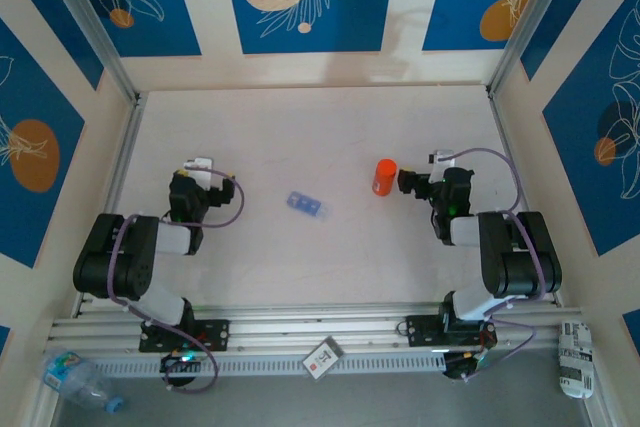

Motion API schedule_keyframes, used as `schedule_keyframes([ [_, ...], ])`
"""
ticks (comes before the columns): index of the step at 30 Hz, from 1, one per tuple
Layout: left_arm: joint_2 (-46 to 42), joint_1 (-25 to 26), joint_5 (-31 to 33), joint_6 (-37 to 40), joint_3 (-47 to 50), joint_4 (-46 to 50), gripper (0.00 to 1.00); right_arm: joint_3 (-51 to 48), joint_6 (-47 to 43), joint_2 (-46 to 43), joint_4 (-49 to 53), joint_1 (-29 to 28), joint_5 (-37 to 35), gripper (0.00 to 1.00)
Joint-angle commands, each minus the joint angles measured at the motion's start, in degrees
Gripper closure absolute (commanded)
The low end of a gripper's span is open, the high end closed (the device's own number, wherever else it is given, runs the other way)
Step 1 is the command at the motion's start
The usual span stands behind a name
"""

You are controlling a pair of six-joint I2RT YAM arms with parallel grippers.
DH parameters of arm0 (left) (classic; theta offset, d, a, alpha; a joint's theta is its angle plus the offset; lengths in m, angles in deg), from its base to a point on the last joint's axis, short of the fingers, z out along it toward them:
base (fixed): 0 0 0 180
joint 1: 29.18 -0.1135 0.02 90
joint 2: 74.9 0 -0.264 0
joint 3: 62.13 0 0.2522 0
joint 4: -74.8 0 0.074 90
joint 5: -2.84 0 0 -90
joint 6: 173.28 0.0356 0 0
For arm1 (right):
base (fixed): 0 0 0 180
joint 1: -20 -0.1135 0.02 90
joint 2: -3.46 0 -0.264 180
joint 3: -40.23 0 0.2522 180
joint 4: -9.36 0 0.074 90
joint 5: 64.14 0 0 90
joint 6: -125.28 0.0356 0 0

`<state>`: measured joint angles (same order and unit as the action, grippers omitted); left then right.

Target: Sort the pills into containers

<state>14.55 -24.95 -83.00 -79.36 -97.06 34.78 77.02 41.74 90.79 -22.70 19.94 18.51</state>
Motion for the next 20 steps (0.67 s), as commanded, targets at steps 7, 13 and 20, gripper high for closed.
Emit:
schedule_keyframes([
  [7,0.1,-0.3,-1.5,-1.0,-0.3,0.4,0.0,0.7,-0.5,-0.1,-0.7,-0.2,0.9,0.01],
  [13,0.1,-0.3,-1.5,-1.0,-0.4,0.6,0.0,0.9,-0.4,0.1,-0.2,-0.1,1.1,0.01],
  [20,0.0,-0.3,-1.5,-1.0,-0.3,0.4,0.0,0.7,-0.6,0.0,-0.6,-0.1,1.3,0.01],
])
